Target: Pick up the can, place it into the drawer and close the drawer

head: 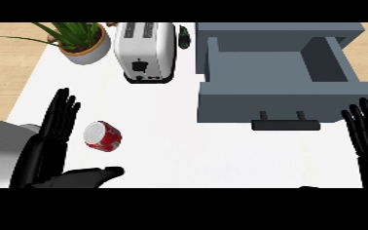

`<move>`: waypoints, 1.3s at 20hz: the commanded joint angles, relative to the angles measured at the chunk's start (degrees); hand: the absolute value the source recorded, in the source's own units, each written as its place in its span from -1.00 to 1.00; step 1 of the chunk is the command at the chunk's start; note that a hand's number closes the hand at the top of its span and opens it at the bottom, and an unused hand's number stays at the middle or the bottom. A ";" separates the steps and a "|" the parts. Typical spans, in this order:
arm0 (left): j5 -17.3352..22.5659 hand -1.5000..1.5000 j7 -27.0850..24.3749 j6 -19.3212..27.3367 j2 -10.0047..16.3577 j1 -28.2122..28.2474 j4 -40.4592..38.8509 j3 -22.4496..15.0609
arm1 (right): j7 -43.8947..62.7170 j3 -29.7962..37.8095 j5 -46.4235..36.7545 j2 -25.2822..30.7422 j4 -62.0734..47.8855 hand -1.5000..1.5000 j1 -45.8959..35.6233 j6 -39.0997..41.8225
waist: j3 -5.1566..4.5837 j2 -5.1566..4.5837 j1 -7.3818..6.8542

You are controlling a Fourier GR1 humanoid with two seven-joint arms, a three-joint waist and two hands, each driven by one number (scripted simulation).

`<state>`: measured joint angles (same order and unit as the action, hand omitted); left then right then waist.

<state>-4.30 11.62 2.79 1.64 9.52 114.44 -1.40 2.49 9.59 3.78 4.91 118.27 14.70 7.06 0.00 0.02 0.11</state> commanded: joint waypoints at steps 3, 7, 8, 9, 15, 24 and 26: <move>0.77 -1.00 -7.84 -0.15 -0.14 -0.16 -8.67 2.45 | 3.18 -0.54 0.61 -0.67 5.24 -1.00 2.94 1.67 | -0.02 0.02 0.09; -1.28 -1.00 -7.86 1.75 -1.28 -0.97 -10.16 1.67 | 3.58 0.27 -0.19 -1.43 4.67 -1.00 1.32 1.02 | -0.01 0.02 0.00; 0.96 -1.00 -13.16 0.04 -0.96 -0.39 -15.34 3.47 | -0.64 -0.90 -3.25 -2.02 -0.05 -1.00 -0.07 0.67 | -0.02 -0.02 -0.07; 0.89 -1.00 -12.33 -0.24 -0.22 0.94 -13.00 3.75 | 0.01 2.78 0.60 0.09 0.15 -1.00 0.02 2.88 | -0.01 0.01 -0.07; 1.24 -1.00 -14.06 0.38 0.09 -2.05 -18.71 5.85 | -8.41 0.71 -3.21 -2.93 -6.25 -1.00 2.45 3.88 | 0.01 -0.02 0.02; 3.61 -1.00 -23.44 -3.24 3.37 -2.75 -29.82 10.82 | 0.03 5.11 2.25 -0.11 -1.91 -1.00 -1.09 5.19 | -0.01 -0.01 0.01; 3.32 -1.00 -28.83 -3.99 2.75 -2.86 -35.96 10.82 | -2.55 1.21 -2.86 -2.97 -1.61 -1.00 0.48 3.57 | -0.02 -0.02 0.05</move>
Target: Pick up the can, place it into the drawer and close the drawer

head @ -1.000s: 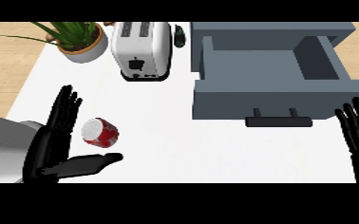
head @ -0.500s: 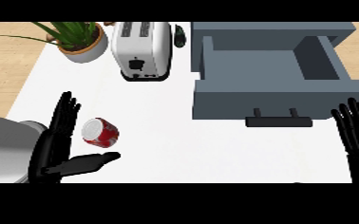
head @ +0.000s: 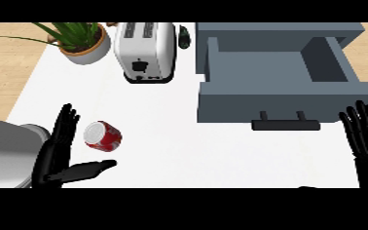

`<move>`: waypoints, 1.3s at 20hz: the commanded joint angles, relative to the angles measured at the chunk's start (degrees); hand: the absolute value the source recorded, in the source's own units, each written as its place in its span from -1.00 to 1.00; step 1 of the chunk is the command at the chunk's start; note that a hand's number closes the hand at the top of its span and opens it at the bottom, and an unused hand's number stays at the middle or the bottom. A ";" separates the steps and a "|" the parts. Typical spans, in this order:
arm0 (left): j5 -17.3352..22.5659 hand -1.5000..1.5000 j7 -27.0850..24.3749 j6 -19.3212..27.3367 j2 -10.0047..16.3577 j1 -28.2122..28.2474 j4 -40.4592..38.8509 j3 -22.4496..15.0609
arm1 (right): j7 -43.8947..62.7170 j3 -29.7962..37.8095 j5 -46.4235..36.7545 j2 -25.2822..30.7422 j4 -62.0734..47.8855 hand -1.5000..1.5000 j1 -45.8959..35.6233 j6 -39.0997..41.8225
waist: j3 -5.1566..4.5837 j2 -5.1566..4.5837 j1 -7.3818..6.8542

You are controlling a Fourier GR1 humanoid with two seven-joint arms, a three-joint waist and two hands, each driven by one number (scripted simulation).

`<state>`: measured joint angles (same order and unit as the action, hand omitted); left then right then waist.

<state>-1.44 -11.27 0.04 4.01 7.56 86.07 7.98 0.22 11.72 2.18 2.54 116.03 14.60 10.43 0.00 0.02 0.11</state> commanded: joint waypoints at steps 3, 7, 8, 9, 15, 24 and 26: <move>-0.55 -1.00 -6.84 -1.50 0.78 -1.15 -8.88 1.04 | 1.83 2.85 2.72 1.70 1.23 -1.00 -0.55 1.79 | -0.01 0.00 0.06; 0.77 -1.00 -3.16 -1.59 1.26 -1.14 -6.70 1.67 | 0.15 -0.08 -1.30 -1.27 1.03 -1.00 0.35 0.41 | 0.00 0.01 -0.02; 1.00 -1.00 -5.63 -1.55 1.82 -3.98 -11.27 2.89 | 0.92 -1.37 -2.18 -2.26 2.76 -1.00 0.33 -0.58 | -0.01 0.00 0.05; 0.22 -1.00 -8.08 -0.47 -0.17 -0.34 -9.19 1.57 | 4.45 1.07 0.68 0.10 3.66 -1.00 -0.98 0.64 | 0.00 0.01 -0.04; 3.36 -1.00 -8.71 -3.44 4.70 -6.45 -18.78 6.63 | 0.87 -0.41 -0.95 -2.38 6.39 -1.00 4.08 1.15 | -0.01 0.00 0.24; 2.37 -1.00 -10.38 -1.10 2.16 -6.07 -19.86 3.87 | 1.70 0.35 -0.99 -1.40 0.71 -1.00 -2.22 0.11 | 0.01 0.01 -0.02; 1.98 -1.00 -9.97 -0.65 1.88 -5.63 -19.15 3.26 | 2.89 3.54 2.85 -0.24 2.21 -1.00 -1.82 1.05 | 0.01 0.02 -0.01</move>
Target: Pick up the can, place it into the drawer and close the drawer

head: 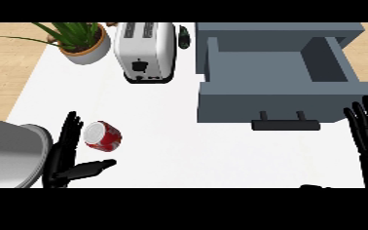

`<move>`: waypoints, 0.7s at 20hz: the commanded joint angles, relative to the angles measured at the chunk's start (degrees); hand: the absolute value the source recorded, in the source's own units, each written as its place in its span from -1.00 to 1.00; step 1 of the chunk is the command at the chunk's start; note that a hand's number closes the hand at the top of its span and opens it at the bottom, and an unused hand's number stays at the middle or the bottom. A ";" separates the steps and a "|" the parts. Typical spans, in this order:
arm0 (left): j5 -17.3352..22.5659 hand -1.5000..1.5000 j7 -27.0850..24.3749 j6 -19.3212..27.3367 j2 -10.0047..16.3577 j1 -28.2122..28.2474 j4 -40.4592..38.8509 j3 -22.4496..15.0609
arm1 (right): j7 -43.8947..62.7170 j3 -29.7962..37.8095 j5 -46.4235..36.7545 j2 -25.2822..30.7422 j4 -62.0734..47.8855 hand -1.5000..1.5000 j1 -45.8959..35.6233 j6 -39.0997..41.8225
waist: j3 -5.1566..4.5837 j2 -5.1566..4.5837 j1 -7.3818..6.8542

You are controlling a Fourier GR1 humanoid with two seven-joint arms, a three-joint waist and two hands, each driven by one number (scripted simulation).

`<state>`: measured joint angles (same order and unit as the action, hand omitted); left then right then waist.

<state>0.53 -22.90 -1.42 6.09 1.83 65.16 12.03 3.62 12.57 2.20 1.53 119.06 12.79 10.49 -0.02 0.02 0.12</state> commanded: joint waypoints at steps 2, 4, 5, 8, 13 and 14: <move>0.39 -1.00 -5.23 -0.20 -0.17 -0.95 -6.36 0.49 | 2.52 1.03 1.21 0.49 2.06 -1.00 0.24 0.63 | 0.00 -0.01 0.04; 1.20 -1.00 -4.28 -1.63 2.26 -5.06 -10.15 1.73 | 3.20 0.65 1.50 -0.01 4.54 -1.00 2.58 1.49 | 0.00 -0.01 0.15; 1.86 -1.00 -4.03 -3.21 3.47 -1.37 -5.88 1.87 | 3.32 0.33 1.94 -0.72 6.23 -1.00 3.12 1.30 | 0.01 0.02 0.05; 0.94 -1.00 -1.44 0.14 1.65 -5.54 -7.35 0.39 | 2.48 3.51 3.17 1.24 1.92 -1.00 0.58 2.40 | 0.01 0.00 0.05; 1.68 -1.00 -0.64 0.64 1.33 -8.09 -9.02 -0.03 | 1.75 0.94 0.85 -0.88 4.32 -1.00 3.02 2.33 | 0.01 0.01 0.08; 0.05 -1.00 -3.25 2.11 0.95 -12.82 -15.69 0.17 | 0.44 5.30 5.22 2.13 0.65 -1.00 -0.09 3.52 | 0.00 -0.05 0.26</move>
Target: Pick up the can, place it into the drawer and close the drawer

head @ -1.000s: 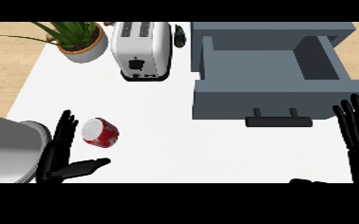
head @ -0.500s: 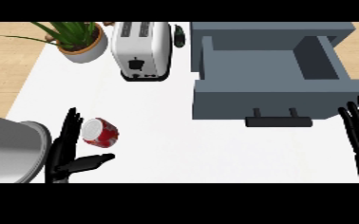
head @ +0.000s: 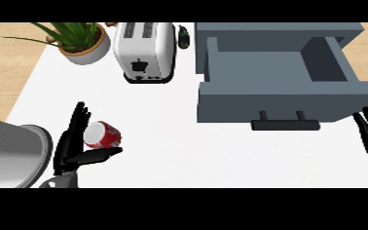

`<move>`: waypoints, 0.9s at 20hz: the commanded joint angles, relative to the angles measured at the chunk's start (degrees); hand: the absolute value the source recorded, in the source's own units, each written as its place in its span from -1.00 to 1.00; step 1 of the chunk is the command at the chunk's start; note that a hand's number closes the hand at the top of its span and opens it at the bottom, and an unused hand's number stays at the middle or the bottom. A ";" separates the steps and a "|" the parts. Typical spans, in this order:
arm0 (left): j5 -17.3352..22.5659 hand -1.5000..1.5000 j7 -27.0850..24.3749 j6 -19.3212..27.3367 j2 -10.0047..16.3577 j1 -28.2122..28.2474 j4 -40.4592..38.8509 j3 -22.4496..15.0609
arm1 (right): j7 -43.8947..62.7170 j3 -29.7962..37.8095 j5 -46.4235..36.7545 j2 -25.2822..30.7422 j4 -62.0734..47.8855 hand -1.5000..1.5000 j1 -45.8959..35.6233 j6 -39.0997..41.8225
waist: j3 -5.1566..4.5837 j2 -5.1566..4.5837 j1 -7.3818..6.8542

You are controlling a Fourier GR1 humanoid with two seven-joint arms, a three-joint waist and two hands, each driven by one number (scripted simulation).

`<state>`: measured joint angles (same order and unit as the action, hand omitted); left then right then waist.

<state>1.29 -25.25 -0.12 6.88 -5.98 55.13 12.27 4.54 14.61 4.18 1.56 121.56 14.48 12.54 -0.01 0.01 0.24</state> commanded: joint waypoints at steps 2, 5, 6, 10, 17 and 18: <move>0.26 -1.00 -3.31 0.55 -0.51 -3.64 -7.22 0.08 | -1.11 -1.82 -1.77 -1.50 -0.15 -1.00 1.07 -1.04 | -0.01 -0.02 0.05; 0.08 -1.00 0.33 0.82 0.22 -4.07 -3.61 -1.12 | 3.37 0.92 1.79 -0.01 4.59 -1.00 1.45 0.08 | 0.00 0.02 0.03; 0.24 -1.00 -2.43 0.17 -0.12 -3.70 -4.96 -1.03 | -3.93 -2.34 -0.67 -1.49 0.49 -1.00 5.57 0.37 | 0.01 0.02 0.07; -0.08 -1.00 -1.85 -0.69 0.10 -5.42 -5.62 -2.31 | -1.05 -2.18 -2.08 -1.48 -0.12 -1.00 0.83 -0.78 | 0.01 0.01 -0.08; 1.20 1.00 0.47 -0.94 -3.04 -2.55 0.75 -4.94 | 4.29 -1.52 -0.55 -1.50 3.73 -1.00 0.02 -0.78 | 0.02 0.07 -0.24; 1.10 1.00 -2.34 -0.59 -2.60 -3.82 -2.07 -4.25 | -1.61 1.62 1.50 -0.94 0.19 -1.00 2.00 1.92 | 0.01 0.03 -0.05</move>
<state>2.06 -27.03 -0.20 5.36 -11.29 51.18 9.26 6.19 14.95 5.19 0.95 123.54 15.04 12.95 0.02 0.06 0.17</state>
